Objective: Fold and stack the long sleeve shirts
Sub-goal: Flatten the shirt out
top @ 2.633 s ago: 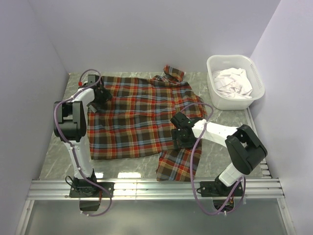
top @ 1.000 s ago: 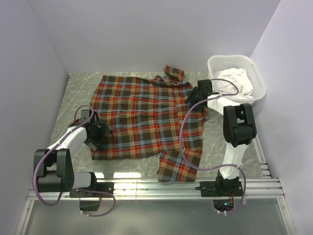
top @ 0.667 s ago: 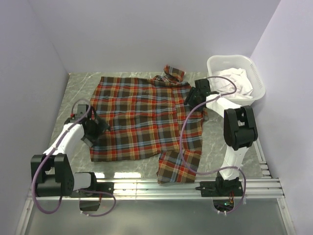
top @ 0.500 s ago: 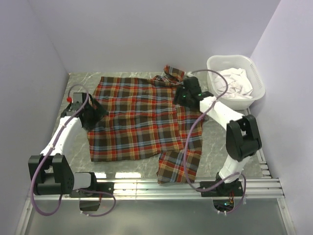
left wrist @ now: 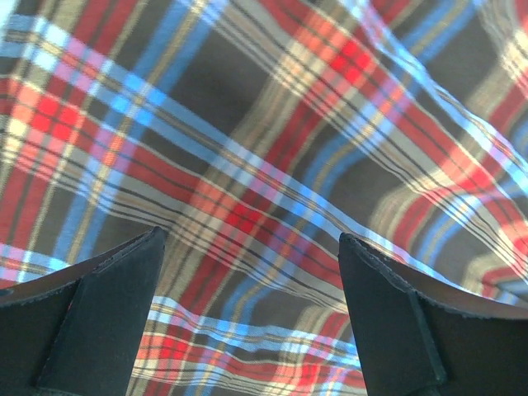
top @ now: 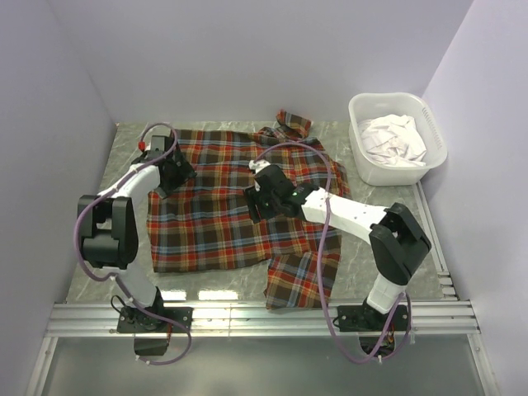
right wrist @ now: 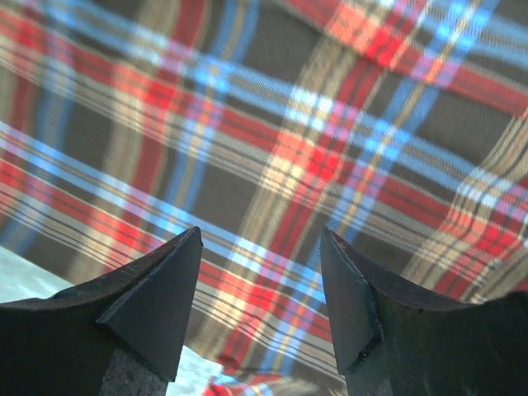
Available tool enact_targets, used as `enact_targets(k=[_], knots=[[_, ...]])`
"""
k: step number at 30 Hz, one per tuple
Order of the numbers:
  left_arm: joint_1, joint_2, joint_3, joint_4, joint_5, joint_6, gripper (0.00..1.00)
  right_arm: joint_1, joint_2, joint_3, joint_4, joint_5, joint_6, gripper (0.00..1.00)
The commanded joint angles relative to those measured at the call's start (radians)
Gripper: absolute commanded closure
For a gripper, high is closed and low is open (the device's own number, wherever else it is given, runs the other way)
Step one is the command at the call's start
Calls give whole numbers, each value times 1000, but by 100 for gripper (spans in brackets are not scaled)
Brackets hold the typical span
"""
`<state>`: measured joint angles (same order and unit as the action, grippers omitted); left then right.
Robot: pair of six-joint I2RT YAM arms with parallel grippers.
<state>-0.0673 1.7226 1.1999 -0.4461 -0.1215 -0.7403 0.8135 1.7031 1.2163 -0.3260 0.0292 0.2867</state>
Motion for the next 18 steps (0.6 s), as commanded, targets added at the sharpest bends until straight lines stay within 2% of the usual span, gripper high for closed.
enact_targets(k=[1, 7, 14, 18], knots=[[18, 2, -3, 20, -50, -19, 7, 22, 18, -2, -18, -3, -70, 33], [30, 77, 13, -17, -107, -30, 6, 96, 79, 11, -90, 8, -118, 33], [64, 35, -108, -16, -122, -62, 6, 134, 104, 3, -152, 25, -147, 33], [104, 75, -112, -23, -127, -65, 6, 156, 124, -12, -183, 25, -165, 33]])
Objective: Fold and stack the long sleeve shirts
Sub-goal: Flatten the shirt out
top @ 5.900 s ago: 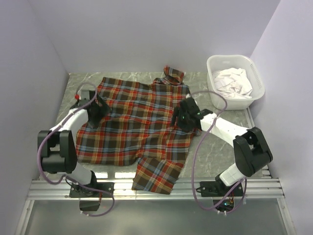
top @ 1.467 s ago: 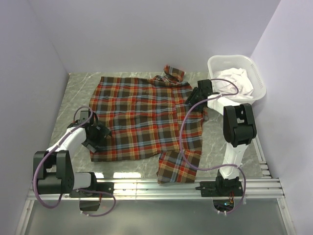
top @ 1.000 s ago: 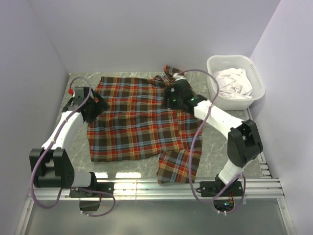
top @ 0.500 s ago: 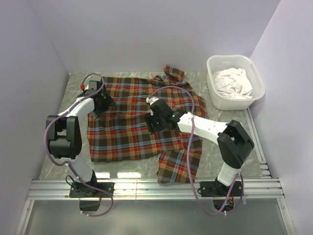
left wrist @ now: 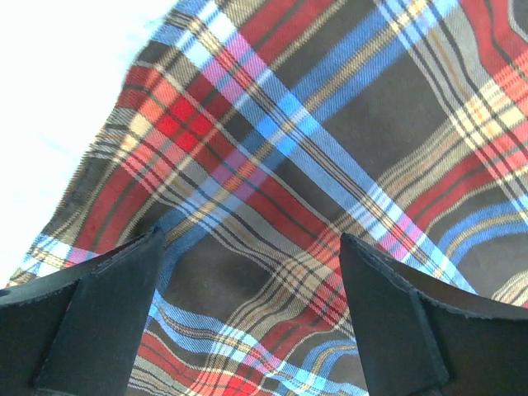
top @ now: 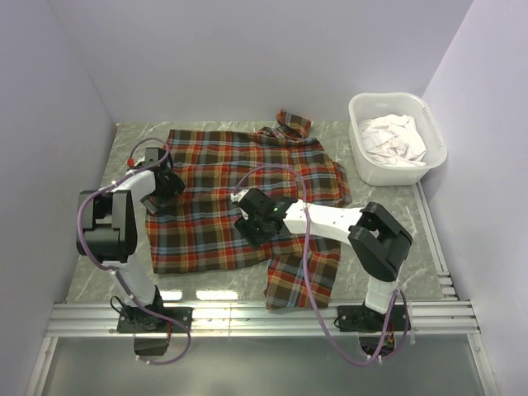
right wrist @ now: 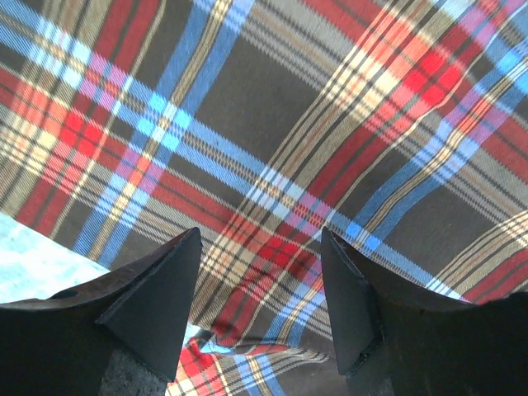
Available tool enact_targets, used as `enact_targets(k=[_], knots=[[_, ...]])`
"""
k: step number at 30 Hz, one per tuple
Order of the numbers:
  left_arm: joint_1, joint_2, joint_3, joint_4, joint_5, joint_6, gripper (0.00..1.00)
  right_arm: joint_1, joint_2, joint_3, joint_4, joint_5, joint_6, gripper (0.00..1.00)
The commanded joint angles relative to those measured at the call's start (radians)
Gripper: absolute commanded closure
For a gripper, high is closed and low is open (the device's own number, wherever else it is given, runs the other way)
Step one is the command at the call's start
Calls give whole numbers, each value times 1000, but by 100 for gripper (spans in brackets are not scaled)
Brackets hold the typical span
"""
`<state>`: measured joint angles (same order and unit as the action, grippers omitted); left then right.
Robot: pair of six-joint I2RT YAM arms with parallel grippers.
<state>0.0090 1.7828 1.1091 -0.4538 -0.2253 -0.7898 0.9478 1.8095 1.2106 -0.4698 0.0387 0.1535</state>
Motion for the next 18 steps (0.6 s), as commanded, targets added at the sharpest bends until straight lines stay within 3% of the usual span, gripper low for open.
enact_targets(k=[1, 8, 14, 18], knots=[[32, 29, -19, -25, -17, -15, 6, 28, 20, -14, -46, 12, -35, 33], [46, 53, 6, -46, -11, -26, 6, 60, 24, -14, -111, -36, -55, 33], [45, -13, 44, -52, -17, -2, 2, 65, -1, 40, -199, -66, -94, 33], [43, -95, 49, -75, -9, 14, 1, 39, -51, 53, -208, -5, -68, 32]])
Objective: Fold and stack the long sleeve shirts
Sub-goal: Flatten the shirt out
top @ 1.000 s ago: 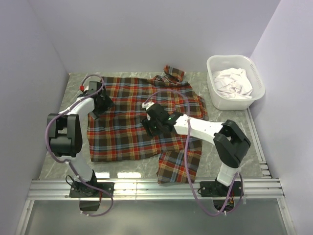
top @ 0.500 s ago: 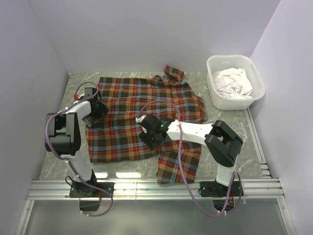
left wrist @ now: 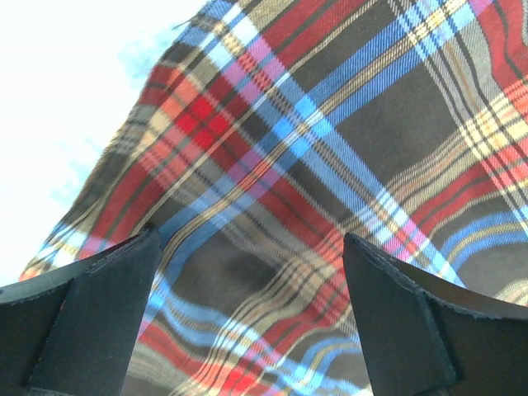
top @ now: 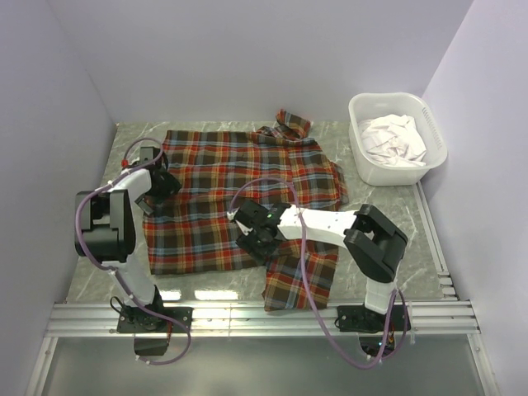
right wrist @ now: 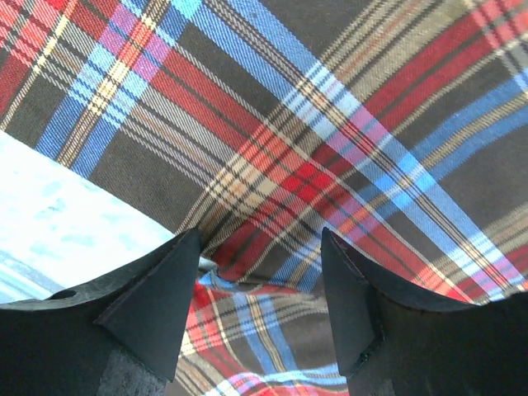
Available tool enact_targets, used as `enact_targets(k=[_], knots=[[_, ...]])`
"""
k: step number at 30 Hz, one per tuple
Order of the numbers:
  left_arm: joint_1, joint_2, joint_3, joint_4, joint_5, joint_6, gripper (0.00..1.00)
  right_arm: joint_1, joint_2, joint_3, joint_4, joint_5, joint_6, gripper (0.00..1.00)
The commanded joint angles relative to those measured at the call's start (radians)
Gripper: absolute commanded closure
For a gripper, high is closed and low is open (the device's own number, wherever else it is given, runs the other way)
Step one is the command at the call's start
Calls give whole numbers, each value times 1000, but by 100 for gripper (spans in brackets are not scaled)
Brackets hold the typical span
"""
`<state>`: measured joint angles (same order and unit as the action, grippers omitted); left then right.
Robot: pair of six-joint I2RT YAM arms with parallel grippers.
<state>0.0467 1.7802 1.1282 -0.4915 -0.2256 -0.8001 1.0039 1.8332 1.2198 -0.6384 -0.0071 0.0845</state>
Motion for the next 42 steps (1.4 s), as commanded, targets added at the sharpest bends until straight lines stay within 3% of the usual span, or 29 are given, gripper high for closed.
enact_targets(k=[1, 5, 12, 17, 21, 42], knots=[[-1, -111, 30, -45, -8, 27, 1, -36, -89, 50, -38, 42, 14, 33], [-100, -209, 4, -56, -4, 102, 1, -198, -143, 81, -24, 74, 72, 32], [-469, -300, -64, -53, -38, 105, 3, -407, -94, 198, 54, 153, 239, 33], [-692, -256, -85, -7, -50, 151, 8, -520, -3, 265, 140, 147, 359, 33], [-804, -171, -87, 28, -31, 209, 9, -577, 105, 342, 166, 164, 391, 33], [-846, 54, -90, -42, 212, 303, 14, -774, 394, 504, 143, 22, 534, 33]])
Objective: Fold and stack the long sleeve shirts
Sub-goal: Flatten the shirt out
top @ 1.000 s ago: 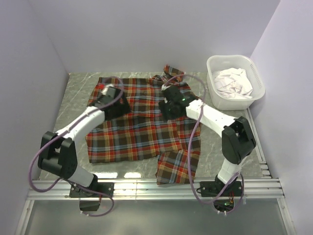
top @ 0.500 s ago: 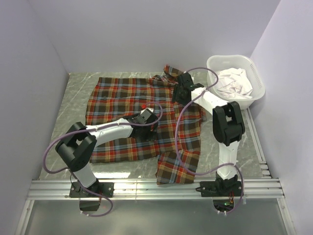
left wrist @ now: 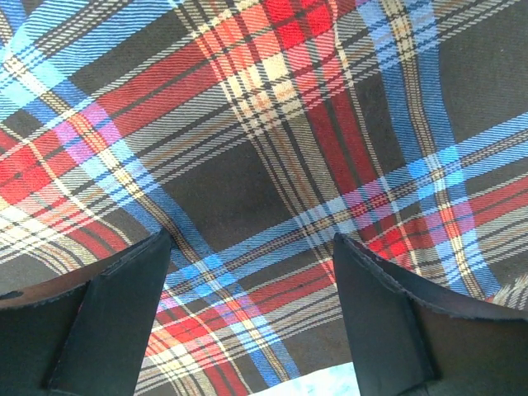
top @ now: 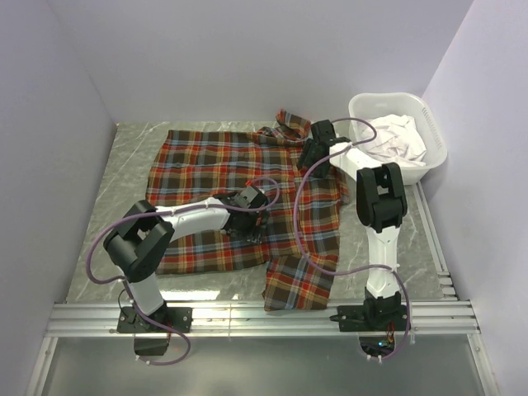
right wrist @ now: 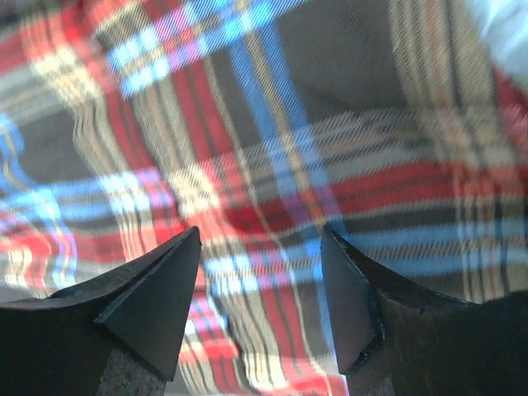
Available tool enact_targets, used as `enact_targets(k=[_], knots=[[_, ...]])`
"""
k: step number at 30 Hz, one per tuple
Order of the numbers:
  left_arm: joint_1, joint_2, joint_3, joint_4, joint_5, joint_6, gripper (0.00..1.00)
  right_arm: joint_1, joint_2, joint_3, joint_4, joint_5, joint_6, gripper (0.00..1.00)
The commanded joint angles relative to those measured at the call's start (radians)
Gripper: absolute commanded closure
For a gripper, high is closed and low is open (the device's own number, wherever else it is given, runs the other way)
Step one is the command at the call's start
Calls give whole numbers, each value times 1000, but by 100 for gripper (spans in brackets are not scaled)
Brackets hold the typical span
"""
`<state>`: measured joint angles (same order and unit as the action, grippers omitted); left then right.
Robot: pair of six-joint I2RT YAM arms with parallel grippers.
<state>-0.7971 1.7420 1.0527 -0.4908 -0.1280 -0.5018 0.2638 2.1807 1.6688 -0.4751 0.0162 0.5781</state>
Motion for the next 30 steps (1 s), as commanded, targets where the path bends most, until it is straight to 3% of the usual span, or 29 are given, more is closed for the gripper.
enact_targets(k=[1, 9, 12, 18, 23, 30], knots=[[1, 102, -1, -45, 113, 8, 13, -49, 51, 65, -22, 2, 40, 33], [13, 76, 116, -64, 71, 37, 6, -84, 94, 215, -77, 11, -9, 32], [41, 18, 180, -95, 35, -4, 2, -72, 1, 180, -42, -5, -41, 32], [162, -145, 175, -175, -47, -187, 1, -29, -294, -155, -11, 19, -50, 23], [277, -226, 58, -229, -36, -270, 1, 38, -493, -403, -26, 53, -44, 23], [387, -242, -118, -149, 22, -320, 2, 92, -598, -667, 32, -2, 14, 26]])
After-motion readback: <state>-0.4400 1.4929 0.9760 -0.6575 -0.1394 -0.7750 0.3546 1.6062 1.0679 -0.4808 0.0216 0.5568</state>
